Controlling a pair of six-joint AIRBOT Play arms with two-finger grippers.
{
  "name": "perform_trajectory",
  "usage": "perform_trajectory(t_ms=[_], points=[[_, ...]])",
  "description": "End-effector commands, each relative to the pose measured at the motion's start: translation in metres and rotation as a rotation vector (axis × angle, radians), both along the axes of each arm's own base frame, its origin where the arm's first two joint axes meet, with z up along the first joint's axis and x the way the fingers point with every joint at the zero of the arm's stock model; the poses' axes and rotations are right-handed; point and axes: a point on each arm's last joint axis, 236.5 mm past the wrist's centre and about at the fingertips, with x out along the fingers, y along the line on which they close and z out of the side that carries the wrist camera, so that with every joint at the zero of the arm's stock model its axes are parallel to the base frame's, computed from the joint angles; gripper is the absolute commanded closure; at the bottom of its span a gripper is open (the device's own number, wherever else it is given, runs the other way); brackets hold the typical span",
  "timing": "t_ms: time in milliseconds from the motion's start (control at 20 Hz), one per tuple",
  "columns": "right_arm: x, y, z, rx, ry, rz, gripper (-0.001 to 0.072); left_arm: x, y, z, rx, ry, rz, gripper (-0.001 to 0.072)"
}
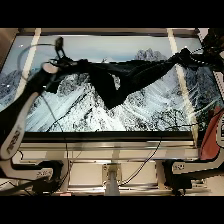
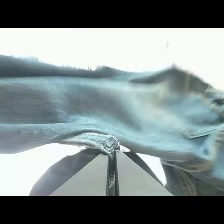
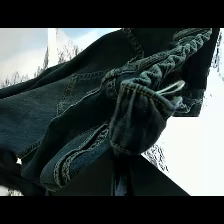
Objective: Fold the clothes and pants, and hang the long-sleeved shirts on hangers.
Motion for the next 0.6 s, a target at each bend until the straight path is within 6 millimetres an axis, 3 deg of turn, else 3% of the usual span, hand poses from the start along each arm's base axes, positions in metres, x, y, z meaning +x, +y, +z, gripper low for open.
perform_trajectory(t_ms=[0, 200, 350, 550], points=[[-0.003, -0.004, 0.008, -0.029, -0.015, -0.005, 0.0669, -0.037, 0.062, 0.075, 0.117, -0.111, -0.001, 0.0680], [-0.017, -0.030, 0.022, -0.192, -0.023, -0.036, 0.0669, -0.084, 0.126, 0.124, 0.245, -0.161, 0.058, 0.0680], [-0.039, -0.043, 0.030, -0.292, 0.013, -0.035, 0.0669, -0.112, 0.188, 0.141, 0.385, -0.161, 0.185, 0.0680], [-0.084, -0.038, 0.035, -0.338, 0.122, 0.030, 0.0669, -0.143, 0.262, 0.158, 0.508, -0.152, 0.370, 0.0680]])
